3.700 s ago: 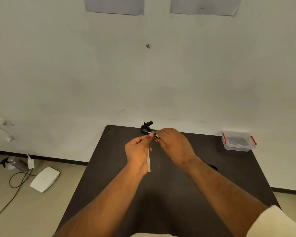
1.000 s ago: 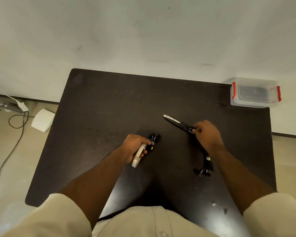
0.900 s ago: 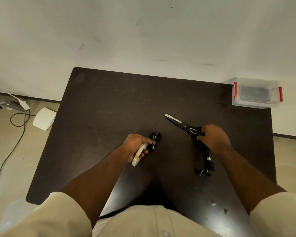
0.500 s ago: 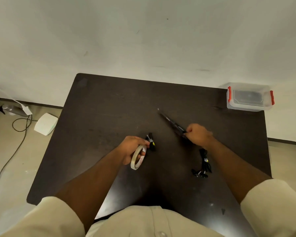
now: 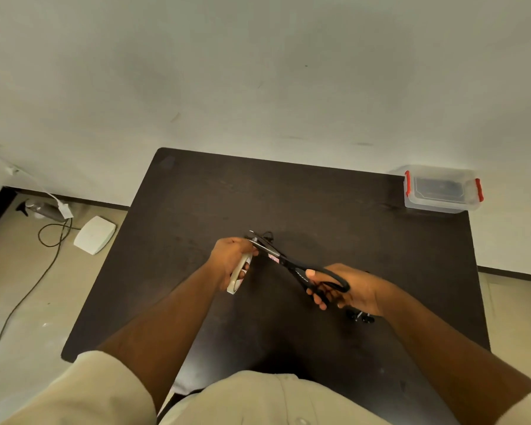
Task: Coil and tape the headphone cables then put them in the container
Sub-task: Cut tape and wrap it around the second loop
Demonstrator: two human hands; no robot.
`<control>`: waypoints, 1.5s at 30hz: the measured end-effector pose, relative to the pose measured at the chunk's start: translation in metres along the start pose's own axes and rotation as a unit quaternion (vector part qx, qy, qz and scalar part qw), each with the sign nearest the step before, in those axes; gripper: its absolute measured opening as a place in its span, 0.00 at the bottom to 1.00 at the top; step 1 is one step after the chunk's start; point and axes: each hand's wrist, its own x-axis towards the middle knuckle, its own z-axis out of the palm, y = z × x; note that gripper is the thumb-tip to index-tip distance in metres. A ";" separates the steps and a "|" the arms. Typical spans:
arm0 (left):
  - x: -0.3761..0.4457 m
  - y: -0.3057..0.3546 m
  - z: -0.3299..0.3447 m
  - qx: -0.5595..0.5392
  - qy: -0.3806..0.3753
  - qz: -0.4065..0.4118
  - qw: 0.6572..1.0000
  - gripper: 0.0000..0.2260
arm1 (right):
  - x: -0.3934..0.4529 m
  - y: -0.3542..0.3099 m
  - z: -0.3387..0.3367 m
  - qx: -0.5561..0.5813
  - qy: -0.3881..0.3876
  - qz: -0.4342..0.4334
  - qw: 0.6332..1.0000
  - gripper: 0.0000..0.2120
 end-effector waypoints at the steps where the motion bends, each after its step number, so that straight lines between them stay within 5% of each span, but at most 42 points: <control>1: -0.001 0.000 -0.002 0.003 -0.002 0.009 1.000 0.09 | -0.003 0.001 0.000 -0.004 0.006 0.003 1.000 0.30; 9: -0.005 0.002 -0.008 0.058 -0.028 0.060 0.996 0.05 | -0.010 -0.008 0.002 -0.009 0.014 0.021 1.000 0.31; 45: -0.012 0.001 -0.017 0.071 -0.076 0.017 0.994 0.15 | -0.005 -0.019 0.004 -0.035 0.071 0.009 0.997 0.23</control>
